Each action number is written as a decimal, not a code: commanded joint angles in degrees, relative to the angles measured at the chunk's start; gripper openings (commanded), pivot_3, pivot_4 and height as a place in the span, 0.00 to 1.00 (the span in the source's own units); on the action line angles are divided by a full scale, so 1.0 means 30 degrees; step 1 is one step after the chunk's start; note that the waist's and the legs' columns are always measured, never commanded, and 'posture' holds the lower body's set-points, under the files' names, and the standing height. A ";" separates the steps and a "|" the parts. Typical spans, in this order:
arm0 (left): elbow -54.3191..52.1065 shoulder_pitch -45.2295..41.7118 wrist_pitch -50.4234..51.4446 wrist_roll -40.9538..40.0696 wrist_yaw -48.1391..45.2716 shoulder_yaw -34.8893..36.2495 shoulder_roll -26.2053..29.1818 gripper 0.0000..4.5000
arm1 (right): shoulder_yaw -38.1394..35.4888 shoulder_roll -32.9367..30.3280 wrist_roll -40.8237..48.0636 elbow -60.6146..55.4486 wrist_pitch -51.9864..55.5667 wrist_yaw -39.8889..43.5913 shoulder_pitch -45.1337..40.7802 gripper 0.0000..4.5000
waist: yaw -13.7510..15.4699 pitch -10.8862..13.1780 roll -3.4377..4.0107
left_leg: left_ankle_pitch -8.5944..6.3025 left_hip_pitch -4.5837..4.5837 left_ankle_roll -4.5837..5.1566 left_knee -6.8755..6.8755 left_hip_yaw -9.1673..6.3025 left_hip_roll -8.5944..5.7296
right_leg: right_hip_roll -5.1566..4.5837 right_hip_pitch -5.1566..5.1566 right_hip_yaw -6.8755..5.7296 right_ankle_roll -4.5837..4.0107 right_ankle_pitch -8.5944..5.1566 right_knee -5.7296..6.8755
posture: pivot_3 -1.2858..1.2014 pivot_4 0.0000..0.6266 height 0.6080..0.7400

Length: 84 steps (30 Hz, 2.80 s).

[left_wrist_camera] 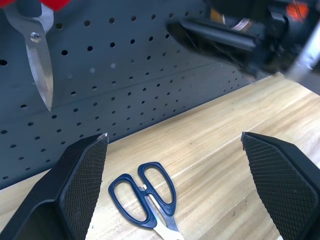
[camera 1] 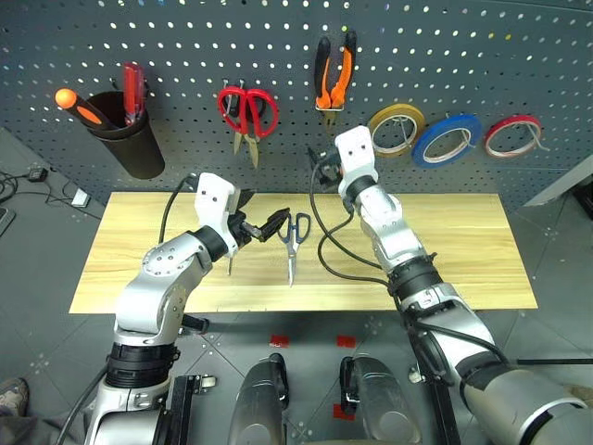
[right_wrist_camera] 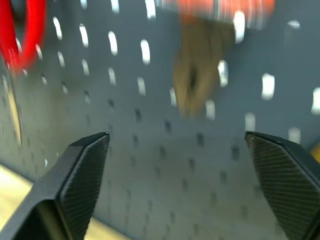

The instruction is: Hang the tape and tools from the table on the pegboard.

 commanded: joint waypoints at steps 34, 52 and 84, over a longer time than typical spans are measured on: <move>1.3568 -0.4518 0.3252 0.6066 0.8164 -0.2679 -0.7602 0.96 | 0.3085 -0.6586 0.7784 -2.0642 1.4743 0.9762 1.1488 1.00 | 0.0187 -0.0008 -0.0037 | -0.0046 0.0001 0.0070 0.0008 -0.0017 -0.0026 | -0.0009 0.0038 -0.0026 0.0014 0.0000 -0.0072 | 0.45 0.50 1.00; 1.2238 -0.3140 0.1683 0.6966 0.6613 -0.3288 -0.6935 0.13 | 0.1845 -0.6414 0.9062 -2.0575 1.5896 0.9326 1.1265 1.00 | 0.0071 -0.0038 -0.0040 | -0.0045 0.0007 0.0069 0.0011 -0.0018 -0.0026 | -0.0019 0.0053 -0.0031 0.0015 0.0002 -0.0073 | 0.44 0.49 1.00; -0.1642 0.1051 -0.5711 0.8076 0.5581 0.0048 -0.2475 0.12 | 0.1692 -0.5533 0.4257 -1.9181 0.4217 0.7782 0.8978 1.00 | -0.0030 -0.0032 -0.0038 | -0.0058 -0.0006 0.0089 -0.0003 -0.0005 -0.0015 | -0.0008 0.0047 -0.0040 0.0028 0.0023 -0.0125 | 0.45 0.47 1.00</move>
